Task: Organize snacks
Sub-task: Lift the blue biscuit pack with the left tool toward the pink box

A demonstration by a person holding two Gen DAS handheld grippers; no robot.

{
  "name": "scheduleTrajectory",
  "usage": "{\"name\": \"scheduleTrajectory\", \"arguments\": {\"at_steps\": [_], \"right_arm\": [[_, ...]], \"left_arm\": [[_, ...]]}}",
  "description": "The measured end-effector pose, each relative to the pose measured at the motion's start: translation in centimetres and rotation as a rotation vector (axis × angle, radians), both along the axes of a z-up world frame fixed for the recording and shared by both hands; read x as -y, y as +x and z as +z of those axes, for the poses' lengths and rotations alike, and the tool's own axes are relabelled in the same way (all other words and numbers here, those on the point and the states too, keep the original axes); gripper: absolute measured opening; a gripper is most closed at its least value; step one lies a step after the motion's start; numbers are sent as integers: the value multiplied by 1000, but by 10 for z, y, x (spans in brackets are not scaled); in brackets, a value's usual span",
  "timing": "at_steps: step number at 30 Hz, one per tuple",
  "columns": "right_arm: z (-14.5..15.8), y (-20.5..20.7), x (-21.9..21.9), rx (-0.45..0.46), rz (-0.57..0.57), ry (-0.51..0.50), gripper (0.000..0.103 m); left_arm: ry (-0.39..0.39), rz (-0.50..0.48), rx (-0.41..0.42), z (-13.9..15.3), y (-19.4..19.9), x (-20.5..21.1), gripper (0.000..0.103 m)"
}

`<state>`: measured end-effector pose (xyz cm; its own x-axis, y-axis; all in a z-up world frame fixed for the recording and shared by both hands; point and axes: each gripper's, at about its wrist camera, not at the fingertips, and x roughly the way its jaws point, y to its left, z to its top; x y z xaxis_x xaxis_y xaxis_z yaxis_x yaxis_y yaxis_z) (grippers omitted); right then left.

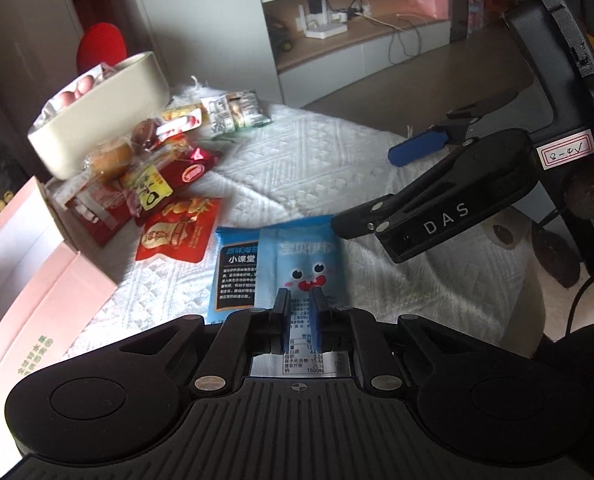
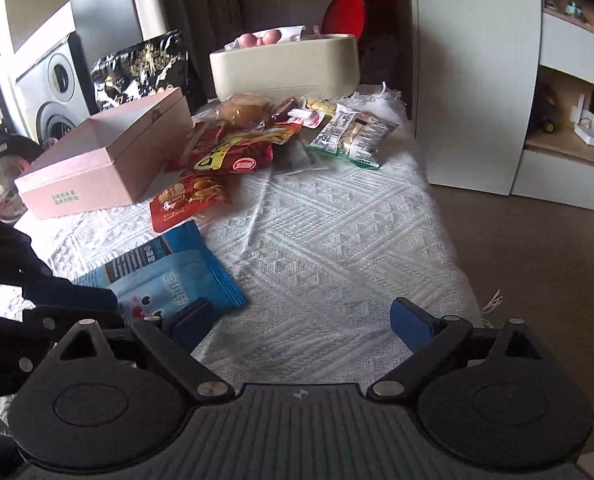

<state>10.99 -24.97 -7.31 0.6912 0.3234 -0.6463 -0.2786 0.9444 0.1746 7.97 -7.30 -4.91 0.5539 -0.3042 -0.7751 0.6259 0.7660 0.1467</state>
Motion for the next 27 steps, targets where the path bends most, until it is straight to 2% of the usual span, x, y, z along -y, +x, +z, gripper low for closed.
{"name": "scheduleTrajectory", "arguments": {"at_steps": [4, 5, 10, 14, 16, 19, 22, 24, 26, 27], "right_arm": [[-3, -1, 1, 19, -16, 42, 102], [-4, -2, 0, 24, -18, 38, 102], [-8, -5, -5, 64, -23, 22, 103], [-12, -8, -5, 96, -26, 25, 103], [-12, -7, 0, 95, -28, 58, 103], [-11, -7, 8, 89, -36, 120, 103], [-5, -5, 18, 45, -59, 183, 103], [-1, -5, 24, 29, -74, 188, 103], [1, -8, 28, 44, -100, 159, 103], [1, -8, 30, 48, -110, 144, 103]], "left_arm": [[-40, 6, -40, 2, 6, -1, 13], [-41, 7, -40, 4, 5, -2, 16], [51, 39, 2, 5, -3, -10, 22], [63, 59, -14, 8, -1, -17, 22], [37, 58, -42, 11, 0, -16, 22], [-48, 33, -106, 16, -1, -10, 22], [54, -7, -65, 8, -8, 10, 23], [79, -31, -56, 2, -11, 16, 28], [62, -41, -75, 1, -10, 19, 47], [46, -44, -91, 1, -9, 20, 52]]}}
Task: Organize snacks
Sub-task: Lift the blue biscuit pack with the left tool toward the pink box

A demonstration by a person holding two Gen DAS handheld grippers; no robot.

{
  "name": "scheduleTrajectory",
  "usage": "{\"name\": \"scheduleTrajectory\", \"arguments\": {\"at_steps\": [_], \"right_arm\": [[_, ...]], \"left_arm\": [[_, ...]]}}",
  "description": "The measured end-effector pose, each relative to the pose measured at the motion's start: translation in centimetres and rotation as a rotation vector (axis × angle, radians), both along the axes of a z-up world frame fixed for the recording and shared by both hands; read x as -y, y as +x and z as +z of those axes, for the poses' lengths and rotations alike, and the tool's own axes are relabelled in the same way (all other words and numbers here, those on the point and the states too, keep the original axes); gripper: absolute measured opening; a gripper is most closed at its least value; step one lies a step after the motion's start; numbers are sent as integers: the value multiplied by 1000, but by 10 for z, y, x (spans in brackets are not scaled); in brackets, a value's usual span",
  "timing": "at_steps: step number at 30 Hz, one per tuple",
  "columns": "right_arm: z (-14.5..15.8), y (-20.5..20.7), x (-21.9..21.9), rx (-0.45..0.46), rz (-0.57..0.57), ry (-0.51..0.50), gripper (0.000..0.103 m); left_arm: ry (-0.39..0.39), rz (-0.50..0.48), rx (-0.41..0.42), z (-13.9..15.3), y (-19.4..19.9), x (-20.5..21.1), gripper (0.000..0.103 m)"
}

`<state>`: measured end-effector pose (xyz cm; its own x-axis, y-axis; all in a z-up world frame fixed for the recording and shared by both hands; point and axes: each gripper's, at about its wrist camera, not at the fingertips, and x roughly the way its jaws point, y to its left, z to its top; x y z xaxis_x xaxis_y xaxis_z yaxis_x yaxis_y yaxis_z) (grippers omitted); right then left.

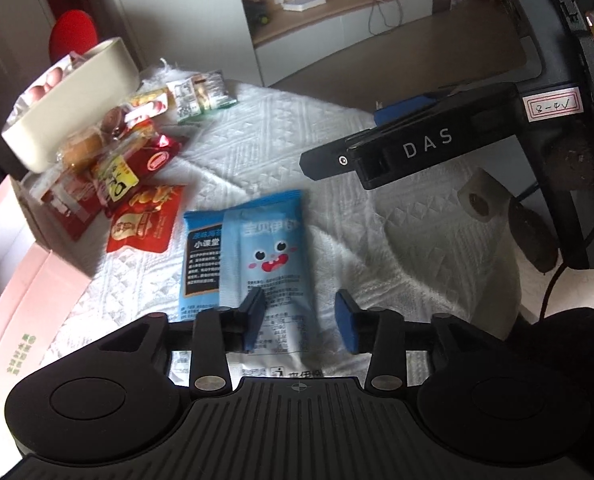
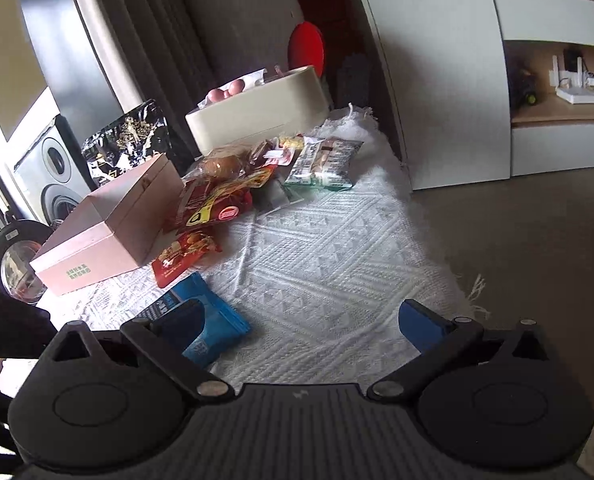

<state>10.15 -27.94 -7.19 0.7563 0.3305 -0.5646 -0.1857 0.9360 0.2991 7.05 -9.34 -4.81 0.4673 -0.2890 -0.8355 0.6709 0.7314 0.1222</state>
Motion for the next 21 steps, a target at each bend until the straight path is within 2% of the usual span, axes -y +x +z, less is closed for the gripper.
{"name": "scheduleTrajectory", "arguments": {"at_steps": [2, 4, 6, 7, 10, 12, 16, 17, 19, 21], "right_arm": [[-2, 2, 3, -22, -12, 1, 103], [-5, 3, 7, -38, -13, 18, 103], [-4, 2, 4, -42, -10, 2, 103], [-4, 2, 2, -44, -6, -11, 103], [-5, 2, -5, -43, 1, -57, 103], [-5, 2, -8, -40, 5, -79, 103], [-7, -1, -18, -27, 39, -164, 103], [-8, -2, -21, -22, 49, -193, 103], [-10, -4, -27, -12, 62, -252, 103], [-12, -6, -31, -4, 64, -281, 103]], "left_arm": [[-38, -8, -36, -1, 3, 2, 75], [-76, -14, -63, -3, 5, 2, 86], [-101, 5, -43, 0, 6, 0, 84], [-103, 18, -16, 3, 6, -2, 79], [-27, 95, 124, 7, 12, -12, 75], [-20, 137, 110, 3, 22, -21, 75], [-108, 154, 29, -4, 37, -31, 78], [-122, 155, 12, -6, 40, -30, 83], [-124, 142, -4, -11, 43, -26, 90], [-106, 141, 0, -17, 45, -24, 91]]}}
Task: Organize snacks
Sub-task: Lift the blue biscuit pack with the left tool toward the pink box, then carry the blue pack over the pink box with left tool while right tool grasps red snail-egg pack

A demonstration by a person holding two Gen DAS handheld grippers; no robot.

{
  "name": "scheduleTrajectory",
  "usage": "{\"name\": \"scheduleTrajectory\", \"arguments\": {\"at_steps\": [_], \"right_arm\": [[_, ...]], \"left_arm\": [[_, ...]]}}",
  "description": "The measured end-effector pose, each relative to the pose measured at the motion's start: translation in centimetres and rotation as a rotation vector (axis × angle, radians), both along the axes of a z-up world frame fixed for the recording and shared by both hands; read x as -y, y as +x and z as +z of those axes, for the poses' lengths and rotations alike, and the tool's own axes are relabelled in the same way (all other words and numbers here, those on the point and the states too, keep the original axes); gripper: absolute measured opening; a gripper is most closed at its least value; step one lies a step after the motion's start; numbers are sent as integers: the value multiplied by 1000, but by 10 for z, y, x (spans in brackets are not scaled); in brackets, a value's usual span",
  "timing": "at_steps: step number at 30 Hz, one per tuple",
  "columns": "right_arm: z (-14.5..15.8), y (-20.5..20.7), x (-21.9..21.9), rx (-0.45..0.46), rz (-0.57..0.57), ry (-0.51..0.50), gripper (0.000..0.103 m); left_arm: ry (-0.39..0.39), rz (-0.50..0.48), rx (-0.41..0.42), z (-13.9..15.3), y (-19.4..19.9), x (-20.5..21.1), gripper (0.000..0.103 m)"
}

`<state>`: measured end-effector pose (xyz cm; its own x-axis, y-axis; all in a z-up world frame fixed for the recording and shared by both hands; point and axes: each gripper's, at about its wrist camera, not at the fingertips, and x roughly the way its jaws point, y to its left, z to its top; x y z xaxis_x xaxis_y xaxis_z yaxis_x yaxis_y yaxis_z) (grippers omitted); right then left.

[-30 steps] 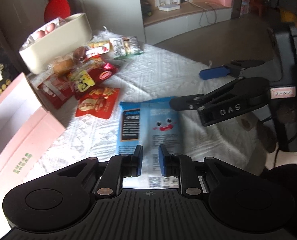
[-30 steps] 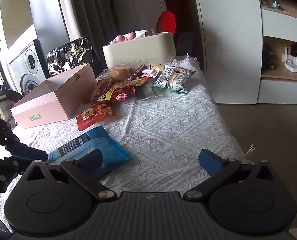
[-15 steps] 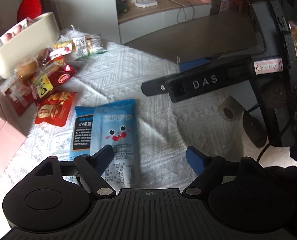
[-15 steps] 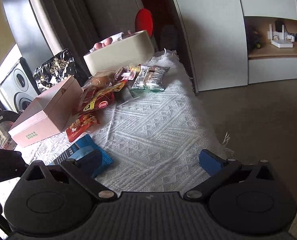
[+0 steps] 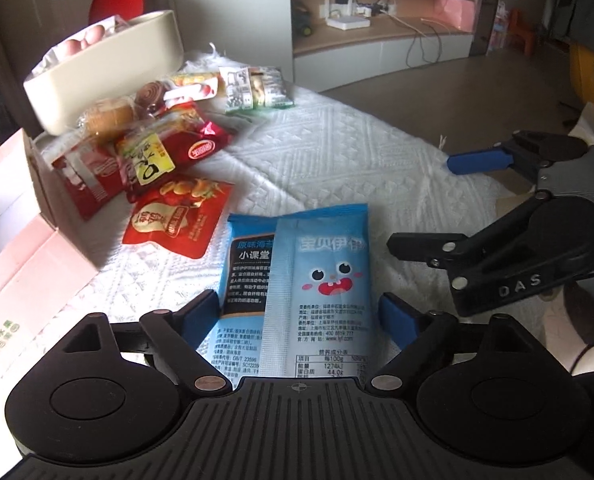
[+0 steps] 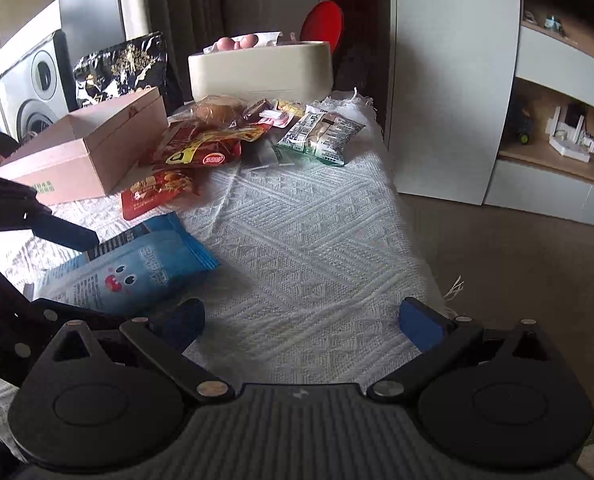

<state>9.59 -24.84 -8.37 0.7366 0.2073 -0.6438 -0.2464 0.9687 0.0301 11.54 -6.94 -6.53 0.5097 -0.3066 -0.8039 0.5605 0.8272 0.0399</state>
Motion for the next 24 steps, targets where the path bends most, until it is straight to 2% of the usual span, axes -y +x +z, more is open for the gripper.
{"name": "scheduleTrajectory", "arguments": {"at_steps": [3, 7, 10, 12, 14, 17, 20, 23, 24], "right_arm": [[2, 2, 1, -21, 10, 0, 103], [3, 3, 1, -33, 39, -19, 103], [3, 2, 4, -37, 82, -23, 103], [5, 3, 6, -43, 89, -14, 103], [8, 3, 1, -47, 99, -42, 103], [23, -2, -14, 16, 176, -58, 102], [42, 5, -40, 68, 294, -10, 102], [52, 29, -77, 78, 369, -3, 102], [52, 39, -88, 70, 380, -8, 98]], "left_arm": [[-55, 20, -33, -4, 7, -8, 93], [-87, 4, -28, -2, 4, -18, 89], [-174, 44, -52, 1, -2, -34, 87], [-239, 89, -61, 6, -10, -48, 86], [-276, 155, -31, 11, -23, -66, 86], [-271, 279, 21, 18, -42, -95, 86], [-270, 394, 44, 22, -57, -129, 86], [-297, 448, 34, 21, -68, -151, 86], [-304, 457, 31, 21, -71, -157, 86]]}}
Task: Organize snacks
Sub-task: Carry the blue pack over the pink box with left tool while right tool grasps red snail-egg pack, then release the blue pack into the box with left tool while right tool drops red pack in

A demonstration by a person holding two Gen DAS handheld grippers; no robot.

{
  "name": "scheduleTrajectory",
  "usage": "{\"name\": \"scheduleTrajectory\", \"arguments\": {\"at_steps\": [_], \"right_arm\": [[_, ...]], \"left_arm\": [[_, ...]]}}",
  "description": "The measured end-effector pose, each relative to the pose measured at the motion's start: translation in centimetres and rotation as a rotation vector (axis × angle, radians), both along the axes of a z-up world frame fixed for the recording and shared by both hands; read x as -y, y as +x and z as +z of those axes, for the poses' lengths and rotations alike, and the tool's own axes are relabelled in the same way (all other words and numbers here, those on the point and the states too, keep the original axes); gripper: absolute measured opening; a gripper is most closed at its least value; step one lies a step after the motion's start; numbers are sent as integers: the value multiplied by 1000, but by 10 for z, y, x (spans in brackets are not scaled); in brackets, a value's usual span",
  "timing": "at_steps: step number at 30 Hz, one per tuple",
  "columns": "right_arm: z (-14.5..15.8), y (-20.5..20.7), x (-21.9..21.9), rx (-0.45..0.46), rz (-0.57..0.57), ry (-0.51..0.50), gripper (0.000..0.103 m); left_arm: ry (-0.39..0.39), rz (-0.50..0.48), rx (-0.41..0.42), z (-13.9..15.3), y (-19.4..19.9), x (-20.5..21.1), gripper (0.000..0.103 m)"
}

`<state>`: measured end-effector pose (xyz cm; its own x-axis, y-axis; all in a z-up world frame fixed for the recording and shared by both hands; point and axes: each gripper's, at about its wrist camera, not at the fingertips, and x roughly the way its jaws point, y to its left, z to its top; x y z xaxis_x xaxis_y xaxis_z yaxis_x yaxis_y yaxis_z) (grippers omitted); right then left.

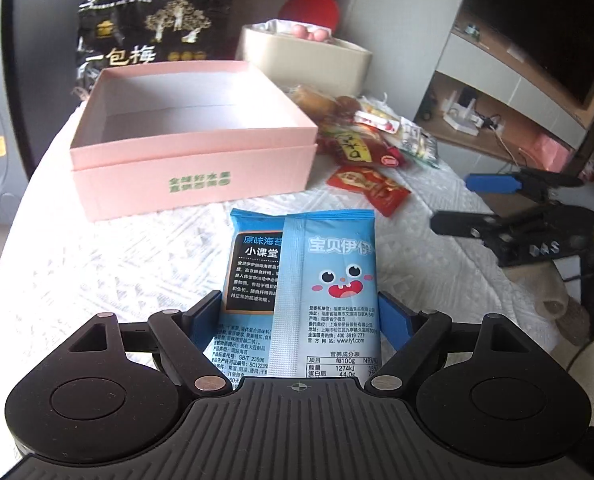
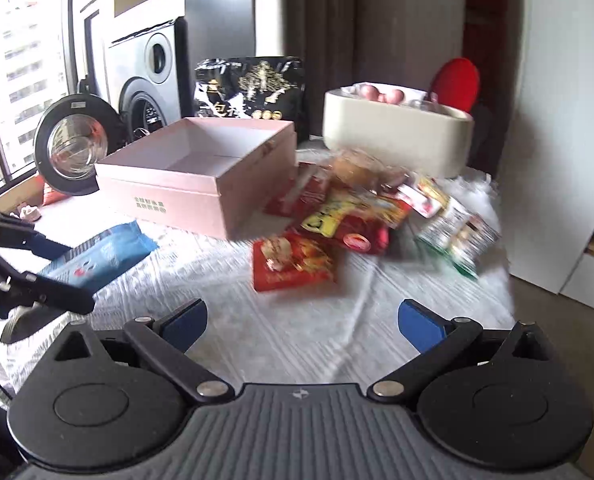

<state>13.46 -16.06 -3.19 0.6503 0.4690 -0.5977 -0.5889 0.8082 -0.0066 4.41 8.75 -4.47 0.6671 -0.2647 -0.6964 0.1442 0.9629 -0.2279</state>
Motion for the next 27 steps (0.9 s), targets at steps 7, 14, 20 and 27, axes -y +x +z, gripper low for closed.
{"name": "scheduleTrajectory", "arguments": {"at_steps": [7, 14, 20, 27], "right_arm": [[-21, 76, -48, -190, -62, -15, 90], [-10, 49, -45, -204, -14, -60, 69], [35, -20, -34, -158, 106, 21, 69], [75, -31, -55, -7, 153, 44, 69]], "left_arm": [[-48, 30, -4, -4, -15, -24, 86], [-57, 49, 3, -8, -23, -37, 86], [-50, 43, 80, 23, -32, -43, 86], [-66, 198, 335, 95, 49, -76, 87]]}}
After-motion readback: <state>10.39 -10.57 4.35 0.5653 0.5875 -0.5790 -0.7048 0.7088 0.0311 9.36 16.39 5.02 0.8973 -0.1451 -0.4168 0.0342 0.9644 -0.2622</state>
